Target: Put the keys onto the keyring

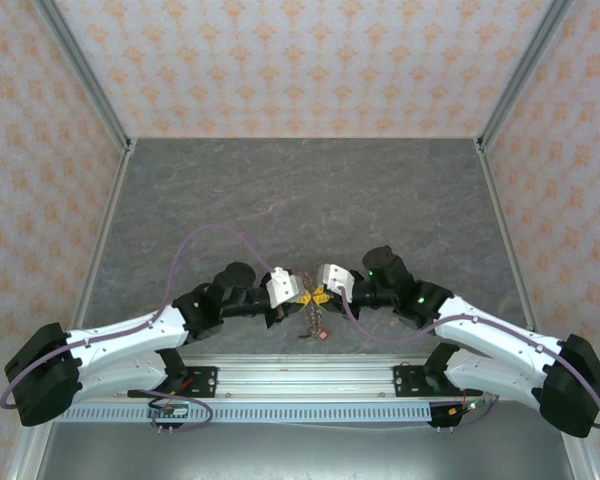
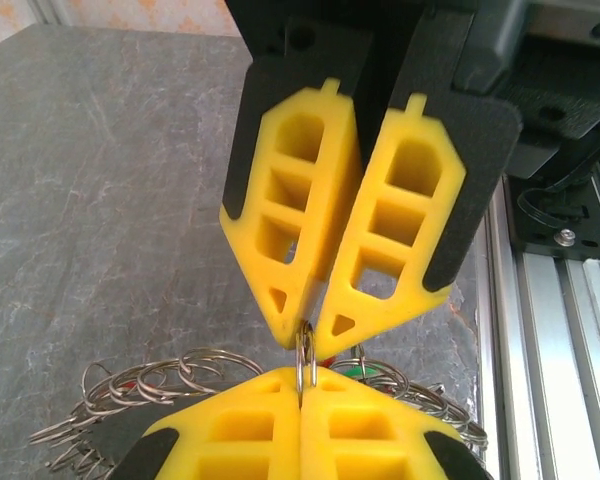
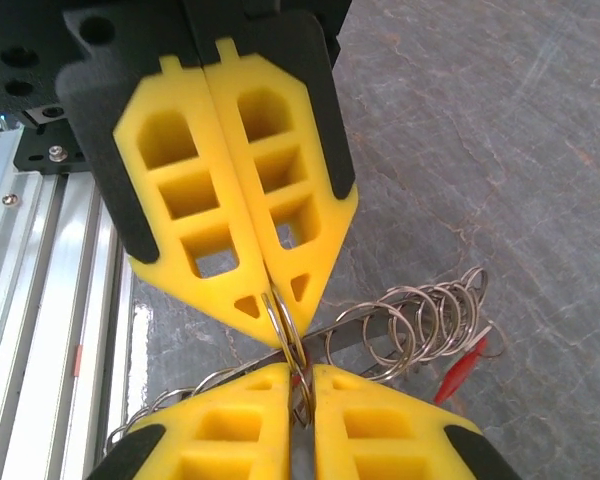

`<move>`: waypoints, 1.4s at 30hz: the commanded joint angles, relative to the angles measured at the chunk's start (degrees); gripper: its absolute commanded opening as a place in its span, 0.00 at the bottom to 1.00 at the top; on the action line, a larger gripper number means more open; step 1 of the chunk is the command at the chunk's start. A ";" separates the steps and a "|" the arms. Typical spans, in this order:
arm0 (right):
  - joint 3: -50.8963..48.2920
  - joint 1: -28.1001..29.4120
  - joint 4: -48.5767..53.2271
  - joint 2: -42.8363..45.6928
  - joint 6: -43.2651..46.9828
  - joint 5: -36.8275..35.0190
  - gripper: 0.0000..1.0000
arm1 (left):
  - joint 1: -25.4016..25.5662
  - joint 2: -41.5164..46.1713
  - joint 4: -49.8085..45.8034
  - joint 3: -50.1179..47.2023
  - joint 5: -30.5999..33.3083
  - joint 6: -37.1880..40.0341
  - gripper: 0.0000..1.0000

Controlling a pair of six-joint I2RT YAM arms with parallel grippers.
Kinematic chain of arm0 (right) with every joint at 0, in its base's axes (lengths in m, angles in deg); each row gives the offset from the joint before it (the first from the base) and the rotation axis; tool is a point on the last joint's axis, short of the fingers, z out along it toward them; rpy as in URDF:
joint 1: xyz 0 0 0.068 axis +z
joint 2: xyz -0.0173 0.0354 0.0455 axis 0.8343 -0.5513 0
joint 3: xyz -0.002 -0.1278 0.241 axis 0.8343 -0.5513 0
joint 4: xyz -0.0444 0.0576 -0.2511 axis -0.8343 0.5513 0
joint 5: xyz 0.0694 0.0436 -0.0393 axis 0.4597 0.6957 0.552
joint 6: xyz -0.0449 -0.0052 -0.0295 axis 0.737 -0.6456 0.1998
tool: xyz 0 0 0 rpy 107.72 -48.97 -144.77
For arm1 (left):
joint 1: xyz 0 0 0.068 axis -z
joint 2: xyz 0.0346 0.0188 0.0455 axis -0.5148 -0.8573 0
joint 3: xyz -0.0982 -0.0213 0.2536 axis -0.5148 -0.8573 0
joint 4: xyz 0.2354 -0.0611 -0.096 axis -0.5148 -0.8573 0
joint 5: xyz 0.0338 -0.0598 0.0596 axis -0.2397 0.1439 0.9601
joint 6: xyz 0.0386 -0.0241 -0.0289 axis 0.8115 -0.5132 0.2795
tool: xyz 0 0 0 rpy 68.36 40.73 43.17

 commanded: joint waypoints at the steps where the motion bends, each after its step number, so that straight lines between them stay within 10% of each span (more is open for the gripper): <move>1: -2.09 -0.27 -5.96 0.12 -2.84 1.50 0.11 | 0.15 1.72 5.93 -0.26 -3.31 -0.68 0.00; 33: -1.71 -1.14 -8.26 1.39 -2.90 5.74 0.07 | 0.15 1.48 4.47 0.43 -3.50 -0.80 0.00; 42: 3.07 -1.18 3.64 0.95 1.14 1.50 0.01 | 0.13 1.70 -2.39 1.66 3.53 1.23 0.24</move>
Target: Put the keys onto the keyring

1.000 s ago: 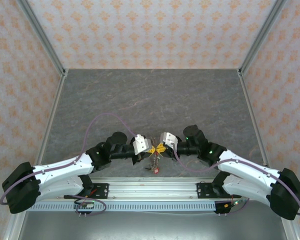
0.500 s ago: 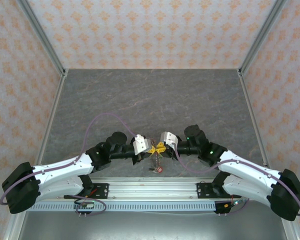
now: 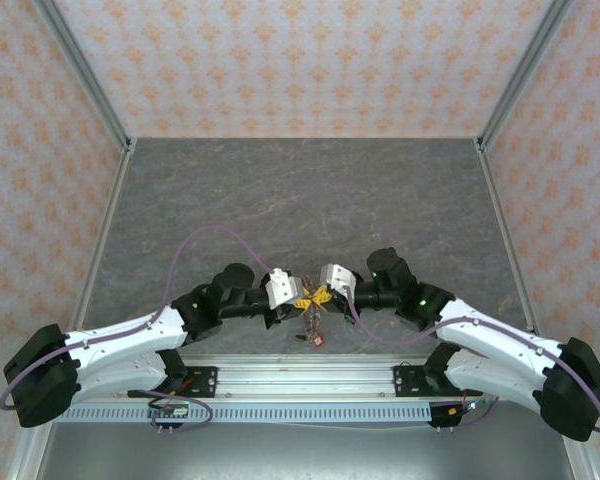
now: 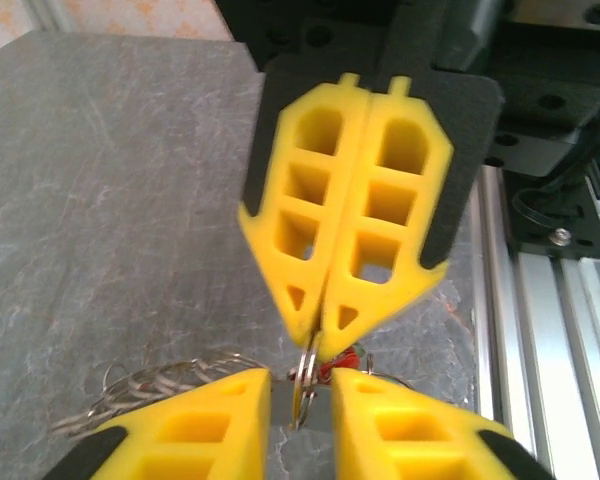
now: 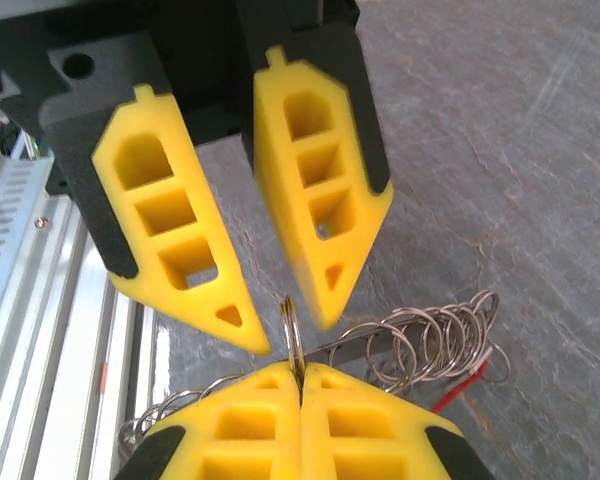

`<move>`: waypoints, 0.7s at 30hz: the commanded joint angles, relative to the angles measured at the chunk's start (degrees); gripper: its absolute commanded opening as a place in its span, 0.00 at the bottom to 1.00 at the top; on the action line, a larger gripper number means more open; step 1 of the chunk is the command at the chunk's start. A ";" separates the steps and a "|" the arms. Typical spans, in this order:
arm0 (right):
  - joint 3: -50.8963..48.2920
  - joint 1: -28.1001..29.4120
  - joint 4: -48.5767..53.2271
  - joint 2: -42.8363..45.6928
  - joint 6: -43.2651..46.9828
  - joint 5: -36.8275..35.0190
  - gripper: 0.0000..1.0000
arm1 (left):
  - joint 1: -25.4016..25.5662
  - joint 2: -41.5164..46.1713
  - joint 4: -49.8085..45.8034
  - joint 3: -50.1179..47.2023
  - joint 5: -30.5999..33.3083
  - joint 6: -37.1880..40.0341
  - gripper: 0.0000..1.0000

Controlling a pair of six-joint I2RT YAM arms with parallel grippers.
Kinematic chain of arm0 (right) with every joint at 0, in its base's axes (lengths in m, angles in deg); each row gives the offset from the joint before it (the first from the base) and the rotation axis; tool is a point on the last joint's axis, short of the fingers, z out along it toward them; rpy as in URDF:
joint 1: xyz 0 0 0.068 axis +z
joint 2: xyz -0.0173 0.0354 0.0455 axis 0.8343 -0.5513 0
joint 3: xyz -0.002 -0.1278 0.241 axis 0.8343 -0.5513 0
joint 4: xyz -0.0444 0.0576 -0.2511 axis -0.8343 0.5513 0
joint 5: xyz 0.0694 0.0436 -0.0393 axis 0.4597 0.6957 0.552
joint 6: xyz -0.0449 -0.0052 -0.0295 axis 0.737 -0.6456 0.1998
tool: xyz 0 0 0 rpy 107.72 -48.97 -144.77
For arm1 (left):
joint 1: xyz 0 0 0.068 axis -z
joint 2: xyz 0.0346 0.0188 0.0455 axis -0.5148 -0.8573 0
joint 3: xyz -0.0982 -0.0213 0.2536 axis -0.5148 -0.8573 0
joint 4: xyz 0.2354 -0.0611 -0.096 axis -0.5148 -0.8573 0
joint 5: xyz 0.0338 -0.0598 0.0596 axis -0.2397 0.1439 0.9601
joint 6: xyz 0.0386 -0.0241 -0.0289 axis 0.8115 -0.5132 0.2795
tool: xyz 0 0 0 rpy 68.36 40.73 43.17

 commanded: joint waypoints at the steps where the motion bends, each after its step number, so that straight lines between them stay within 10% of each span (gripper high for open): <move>1: 4.23 -0.03 6.01 -0.21 3.41 -1.89 0.01 | 0.14 1.15 -3.01 2.01 3.39 1.34 0.24; 21: 5.55 0.32 4.20 -0.93 2.80 -0.67 0.01 | 0.15 -1.13 -2.74 4.03 -1.12 1.69 0.25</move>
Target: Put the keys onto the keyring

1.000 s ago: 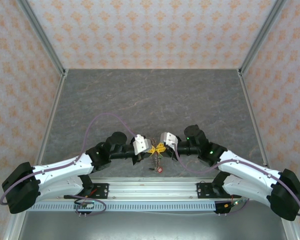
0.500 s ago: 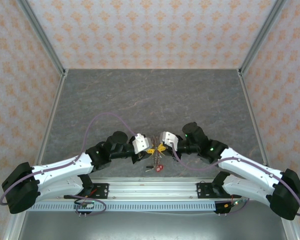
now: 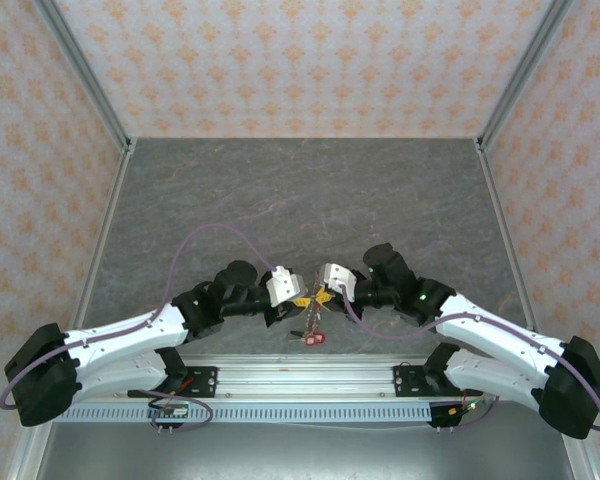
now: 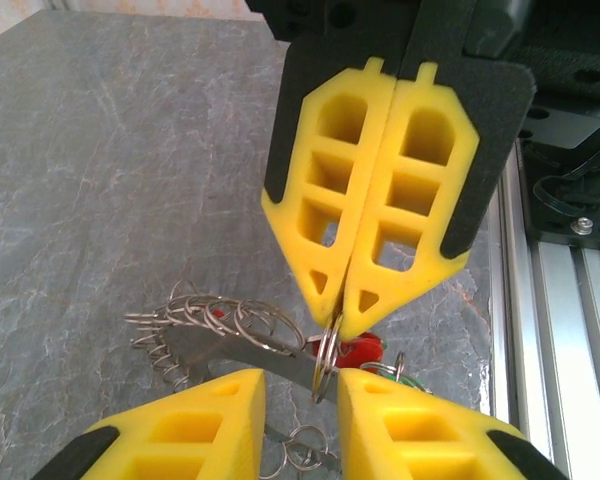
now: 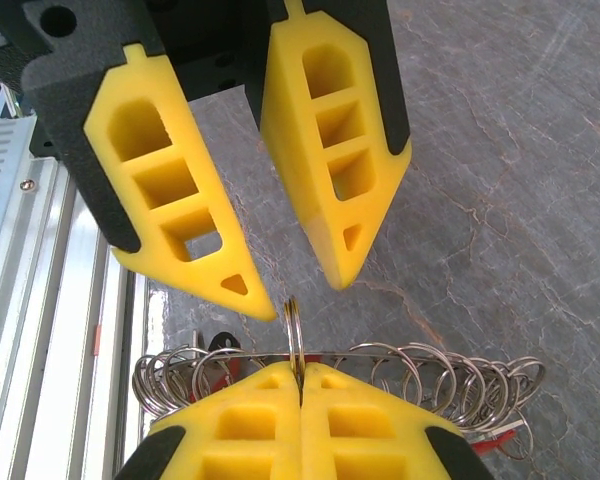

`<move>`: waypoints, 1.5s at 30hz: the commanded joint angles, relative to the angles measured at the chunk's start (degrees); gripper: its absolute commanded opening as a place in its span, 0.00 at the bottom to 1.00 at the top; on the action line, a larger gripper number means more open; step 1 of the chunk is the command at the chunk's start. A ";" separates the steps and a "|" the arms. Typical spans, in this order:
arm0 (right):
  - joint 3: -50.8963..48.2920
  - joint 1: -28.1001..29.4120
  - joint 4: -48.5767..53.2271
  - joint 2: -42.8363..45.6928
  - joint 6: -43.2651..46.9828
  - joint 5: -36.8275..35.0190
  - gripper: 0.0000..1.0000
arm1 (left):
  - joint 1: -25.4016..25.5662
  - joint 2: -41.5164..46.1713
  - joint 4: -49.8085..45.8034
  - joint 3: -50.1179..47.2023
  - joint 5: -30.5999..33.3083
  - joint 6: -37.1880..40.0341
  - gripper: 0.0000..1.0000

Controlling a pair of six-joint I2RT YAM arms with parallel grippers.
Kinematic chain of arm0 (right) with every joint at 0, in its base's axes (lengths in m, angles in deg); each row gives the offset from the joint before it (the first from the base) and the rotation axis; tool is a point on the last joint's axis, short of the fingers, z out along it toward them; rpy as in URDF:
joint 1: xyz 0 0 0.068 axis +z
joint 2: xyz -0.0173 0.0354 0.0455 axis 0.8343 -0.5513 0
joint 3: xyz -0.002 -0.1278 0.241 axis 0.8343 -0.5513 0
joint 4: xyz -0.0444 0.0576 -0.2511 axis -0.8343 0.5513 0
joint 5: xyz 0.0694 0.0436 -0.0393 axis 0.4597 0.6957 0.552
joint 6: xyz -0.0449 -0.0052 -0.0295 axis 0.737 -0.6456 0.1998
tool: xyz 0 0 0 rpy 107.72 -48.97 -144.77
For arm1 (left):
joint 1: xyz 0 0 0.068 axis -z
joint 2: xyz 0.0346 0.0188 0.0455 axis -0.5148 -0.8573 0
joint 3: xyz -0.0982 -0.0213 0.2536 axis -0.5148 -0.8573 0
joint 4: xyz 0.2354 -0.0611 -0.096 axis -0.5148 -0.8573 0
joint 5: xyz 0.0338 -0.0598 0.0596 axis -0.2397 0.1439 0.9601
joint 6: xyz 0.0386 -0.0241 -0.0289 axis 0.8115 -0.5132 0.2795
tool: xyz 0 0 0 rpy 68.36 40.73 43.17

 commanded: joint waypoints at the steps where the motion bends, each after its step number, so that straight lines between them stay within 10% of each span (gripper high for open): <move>1: 2.05 0.30 -3.13 -0.02 0.00 1.27 0.01 | 0.15 -0.50 1.11 1.85 -2.57 1.09 0.25; 17: 1.11 0.30 -4.66 1.48 -0.64 2.42 0.01 | 0.15 -2.88 -0.28 3.10 -2.31 2.07 0.00; 45: -8.83 -1.54 -17.13 6.49 -7.66 2.09 0.03 | 0.12 1.61 10.79 -0.91 -6.39 -2.41 0.05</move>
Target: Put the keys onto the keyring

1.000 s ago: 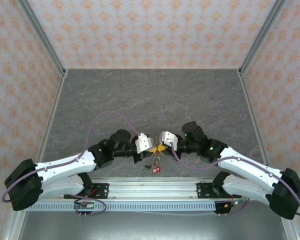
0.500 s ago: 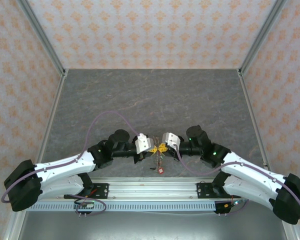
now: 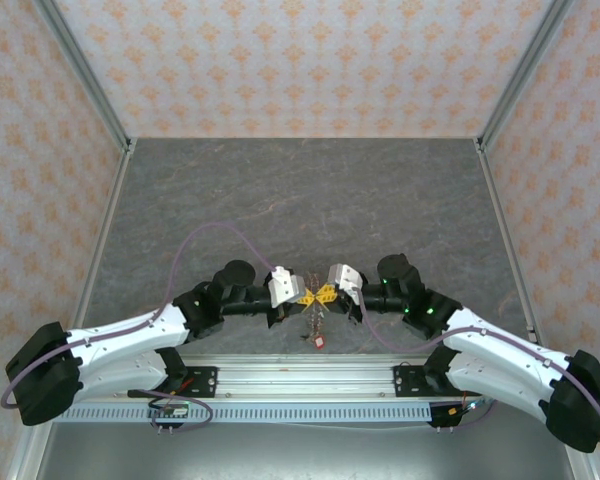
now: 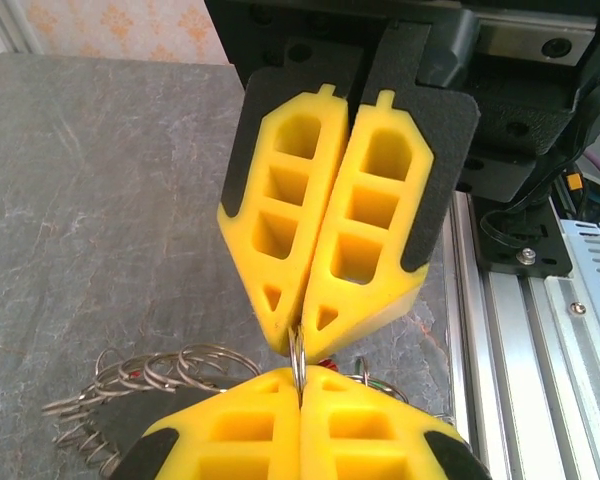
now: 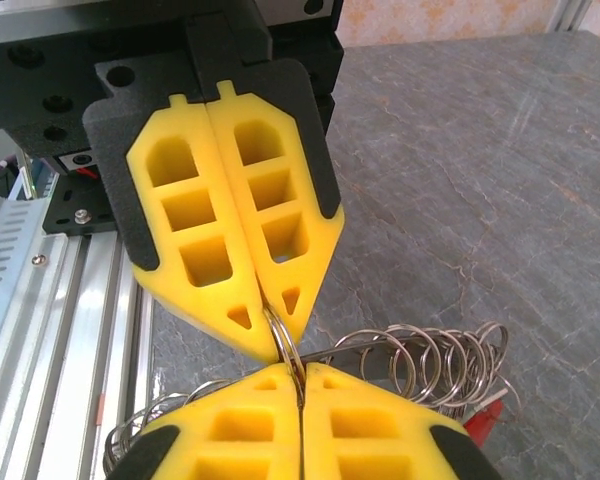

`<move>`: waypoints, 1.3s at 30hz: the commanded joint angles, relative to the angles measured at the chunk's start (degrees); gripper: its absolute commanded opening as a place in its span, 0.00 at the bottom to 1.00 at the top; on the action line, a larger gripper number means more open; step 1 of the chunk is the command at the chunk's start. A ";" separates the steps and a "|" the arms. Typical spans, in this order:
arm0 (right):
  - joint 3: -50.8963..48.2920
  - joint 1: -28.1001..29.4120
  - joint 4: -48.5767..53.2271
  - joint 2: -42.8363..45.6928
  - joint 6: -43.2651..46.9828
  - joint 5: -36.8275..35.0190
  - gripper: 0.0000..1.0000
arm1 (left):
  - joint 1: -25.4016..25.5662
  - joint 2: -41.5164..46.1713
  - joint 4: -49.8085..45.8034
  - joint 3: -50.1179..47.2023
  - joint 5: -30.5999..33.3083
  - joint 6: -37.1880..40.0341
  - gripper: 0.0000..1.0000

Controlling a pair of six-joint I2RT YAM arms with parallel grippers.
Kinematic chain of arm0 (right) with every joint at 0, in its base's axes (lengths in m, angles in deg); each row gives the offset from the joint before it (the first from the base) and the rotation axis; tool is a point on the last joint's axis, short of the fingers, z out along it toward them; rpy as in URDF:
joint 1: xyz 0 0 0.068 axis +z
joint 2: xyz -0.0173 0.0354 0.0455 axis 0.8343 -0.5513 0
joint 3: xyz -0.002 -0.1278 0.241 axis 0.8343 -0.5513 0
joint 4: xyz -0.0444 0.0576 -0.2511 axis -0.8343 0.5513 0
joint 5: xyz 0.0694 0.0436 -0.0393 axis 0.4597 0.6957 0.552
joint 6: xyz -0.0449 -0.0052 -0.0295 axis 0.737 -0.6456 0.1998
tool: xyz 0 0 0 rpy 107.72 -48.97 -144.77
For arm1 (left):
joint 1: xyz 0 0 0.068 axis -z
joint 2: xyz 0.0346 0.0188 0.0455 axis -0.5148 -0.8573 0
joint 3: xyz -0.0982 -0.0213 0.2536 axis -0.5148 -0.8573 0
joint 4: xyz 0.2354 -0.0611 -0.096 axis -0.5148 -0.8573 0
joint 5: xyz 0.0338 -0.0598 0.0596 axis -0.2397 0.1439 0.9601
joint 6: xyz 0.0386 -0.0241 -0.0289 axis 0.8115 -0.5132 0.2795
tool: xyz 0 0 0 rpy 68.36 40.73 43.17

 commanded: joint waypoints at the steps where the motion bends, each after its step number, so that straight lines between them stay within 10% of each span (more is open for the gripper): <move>1: 0.09 -0.65 -1.80 0.35 0.29 -0.47 0.02 | 0.26 2.00 4.36 0.20 -0.33 -0.52 0.11; 10: 7.72 -0.65 10.04 -2.47 6.32 -0.10 0.00 | 0.26 0.25 -9.84 3.99 6.16 4.94 0.21; 29: 10.71 -0.63 10.00 -5.64 7.95 3.19 0.00 | 0.26 -2.19 -9.53 6.22 5.53 5.27 0.22; 39: 10.25 -0.62 9.83 -5.14 8.28 2.54 0.00 | 0.28 -2.99 -10.15 6.86 5.43 5.71 0.00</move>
